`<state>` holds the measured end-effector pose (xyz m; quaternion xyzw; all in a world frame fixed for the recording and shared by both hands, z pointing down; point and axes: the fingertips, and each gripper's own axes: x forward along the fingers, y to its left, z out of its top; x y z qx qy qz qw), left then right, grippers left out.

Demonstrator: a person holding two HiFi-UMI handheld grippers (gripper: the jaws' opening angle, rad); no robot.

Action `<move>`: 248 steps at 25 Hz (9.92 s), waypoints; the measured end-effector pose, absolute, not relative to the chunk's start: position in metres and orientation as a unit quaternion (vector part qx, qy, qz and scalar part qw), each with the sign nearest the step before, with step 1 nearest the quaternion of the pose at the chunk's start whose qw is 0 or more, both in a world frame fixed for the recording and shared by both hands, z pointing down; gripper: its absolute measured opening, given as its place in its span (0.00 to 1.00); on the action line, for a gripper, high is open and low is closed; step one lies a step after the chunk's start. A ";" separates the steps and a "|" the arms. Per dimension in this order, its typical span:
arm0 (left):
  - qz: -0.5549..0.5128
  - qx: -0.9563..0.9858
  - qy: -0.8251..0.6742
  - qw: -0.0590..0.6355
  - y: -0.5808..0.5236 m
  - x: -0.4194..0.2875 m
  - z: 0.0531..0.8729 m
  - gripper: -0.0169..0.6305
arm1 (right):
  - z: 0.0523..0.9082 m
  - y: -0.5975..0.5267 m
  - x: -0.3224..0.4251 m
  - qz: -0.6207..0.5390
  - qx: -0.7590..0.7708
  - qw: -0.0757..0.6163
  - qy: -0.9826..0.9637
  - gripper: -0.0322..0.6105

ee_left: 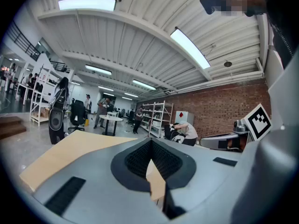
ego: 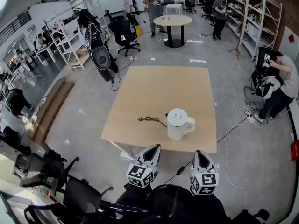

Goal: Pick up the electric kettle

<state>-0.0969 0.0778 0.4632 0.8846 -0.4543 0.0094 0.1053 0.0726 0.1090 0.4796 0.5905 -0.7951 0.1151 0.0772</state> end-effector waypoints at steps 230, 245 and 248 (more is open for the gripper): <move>0.004 0.856 -0.510 0.086 -0.211 -0.118 0.454 0.02 | 0.438 -0.220 0.146 0.084 0.688 0.046 -0.719 0.26; -0.005 0.870 -0.486 0.077 -0.214 -0.095 0.442 0.02 | 0.414 -0.204 0.157 0.062 0.688 0.035 -0.722 0.26; -0.006 0.871 -0.484 0.078 -0.214 -0.091 0.442 0.02 | 0.412 -0.203 0.161 0.062 0.689 0.032 -0.722 0.26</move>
